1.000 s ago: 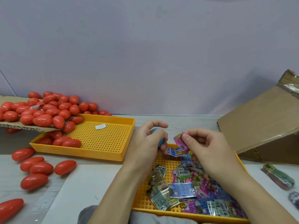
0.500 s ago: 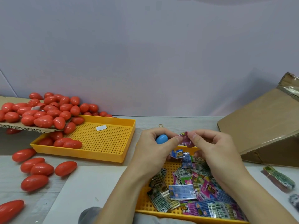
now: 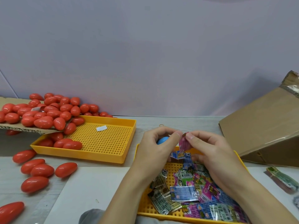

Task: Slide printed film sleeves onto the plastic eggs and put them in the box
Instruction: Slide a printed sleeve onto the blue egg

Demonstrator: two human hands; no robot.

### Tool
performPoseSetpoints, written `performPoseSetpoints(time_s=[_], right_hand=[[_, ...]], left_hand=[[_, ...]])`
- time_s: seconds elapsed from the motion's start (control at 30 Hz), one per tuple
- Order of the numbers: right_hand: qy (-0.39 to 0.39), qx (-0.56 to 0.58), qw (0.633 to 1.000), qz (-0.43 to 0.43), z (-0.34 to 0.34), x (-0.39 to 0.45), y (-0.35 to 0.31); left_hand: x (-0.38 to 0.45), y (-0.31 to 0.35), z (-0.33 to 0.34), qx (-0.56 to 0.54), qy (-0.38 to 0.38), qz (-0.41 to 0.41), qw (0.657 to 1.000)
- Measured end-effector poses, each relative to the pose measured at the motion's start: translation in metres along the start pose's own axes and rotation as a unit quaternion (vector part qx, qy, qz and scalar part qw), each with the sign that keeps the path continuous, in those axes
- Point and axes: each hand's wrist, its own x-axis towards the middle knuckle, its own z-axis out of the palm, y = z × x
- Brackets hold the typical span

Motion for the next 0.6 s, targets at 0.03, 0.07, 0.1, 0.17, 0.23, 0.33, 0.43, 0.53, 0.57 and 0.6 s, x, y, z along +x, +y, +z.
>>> performPoseSetpoints(time_s=[0.03, 0.07, 0.1, 0.17, 0.23, 0.33, 0.43, 0.53, 0.57, 0.6], right_hand=[[0.006, -0.003, 1.000, -0.003, 0.0002, 0.0004, 0.0000], [0.010, -0.004, 1.000, -0.006, -0.0002, 0.0005, 0.0002], [0.014, 0.000, 1.000, -0.006, -0.0003, 0.0004, 0.0002], [0.018, 0.007, 1.000, 0.002, -0.0008, 0.0002, 0.0003], [0.016, 0.009, 1.000, 0.011, -0.0007, 0.0003, 0.0003], [0.011, 0.027, 0.999, 0.020, -0.0011, 0.0007, -0.0013], [-0.036, 0.046, 0.998, 0.023, -0.0013, -0.0005, -0.0065], [-0.066, 0.022, 0.997, 0.029, 0.0007, -0.0013, -0.0057], [-0.068, 0.011, 0.997, 0.032, 0.0013, -0.0019, -0.0055], [-0.070, 0.005, 0.997, 0.034, 0.0021, -0.0021, -0.0049]], left_hand=[[-0.0002, 0.0008, -0.0003, -0.001, -0.013, -0.002, 1.000], [-0.0002, 0.0007, -0.0008, 0.006, -0.020, -0.003, 1.000], [-0.0001, 0.0005, -0.0009, 0.014, -0.019, -0.004, 1.000], [0.0005, -0.0015, -0.0008, 0.043, -0.006, -0.007, 0.999], [0.0005, -0.0043, -0.0005, 0.063, 0.002, -0.005, 0.998], [0.0019, -0.0055, -0.0022, 0.051, 0.017, 0.003, 0.999], [0.0028, -0.0049, -0.0025, 0.052, 0.041, 0.024, 0.998], [0.0021, -0.0040, -0.0017, 0.056, 0.051, 0.032, 0.997], [0.0015, -0.0033, -0.0014, 0.053, 0.048, 0.029, 0.997], [0.0011, -0.0033, -0.0015, 0.051, 0.044, 0.027, 0.997]])
